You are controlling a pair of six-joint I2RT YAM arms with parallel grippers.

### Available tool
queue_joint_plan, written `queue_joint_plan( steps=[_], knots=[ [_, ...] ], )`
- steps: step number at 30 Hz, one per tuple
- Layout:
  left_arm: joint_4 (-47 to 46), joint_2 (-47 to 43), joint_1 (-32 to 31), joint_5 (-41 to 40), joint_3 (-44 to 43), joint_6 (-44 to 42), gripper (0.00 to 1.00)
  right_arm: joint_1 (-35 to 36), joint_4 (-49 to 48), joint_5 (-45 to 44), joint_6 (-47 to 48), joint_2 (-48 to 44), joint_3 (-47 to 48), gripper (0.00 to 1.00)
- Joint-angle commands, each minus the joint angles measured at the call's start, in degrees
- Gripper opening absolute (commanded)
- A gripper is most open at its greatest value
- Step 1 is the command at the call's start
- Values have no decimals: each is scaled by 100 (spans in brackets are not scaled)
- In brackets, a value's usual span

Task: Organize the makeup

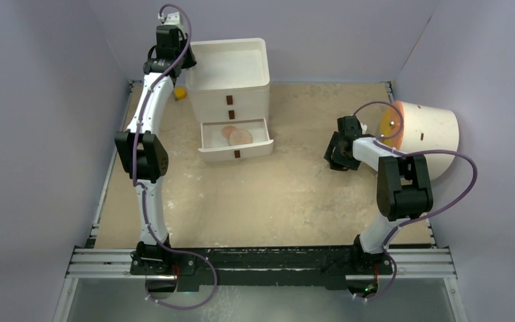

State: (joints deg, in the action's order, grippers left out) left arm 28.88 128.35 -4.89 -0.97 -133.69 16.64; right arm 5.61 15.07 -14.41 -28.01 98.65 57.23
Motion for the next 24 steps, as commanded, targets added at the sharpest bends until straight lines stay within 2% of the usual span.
queue_joint_plan(
  steps=[1,4,7,8,16,24],
  knots=[
    [926,287,99,466,340,-12,0,19,90,11,-39,150,90,65],
    [917,289,101,486,336,-3,0,19,89,-85,1,159,116,41],
    [917,288,102,493,335,-3,0,41,57,-161,91,148,143,22],
    [925,287,102,486,335,-3,0,61,57,-163,113,127,154,19],
    [928,250,102,482,326,46,0,994,354,-619,381,-372,693,19],
    [945,302,89,563,268,141,0,2090,289,-509,435,-423,1758,19]
  ],
)
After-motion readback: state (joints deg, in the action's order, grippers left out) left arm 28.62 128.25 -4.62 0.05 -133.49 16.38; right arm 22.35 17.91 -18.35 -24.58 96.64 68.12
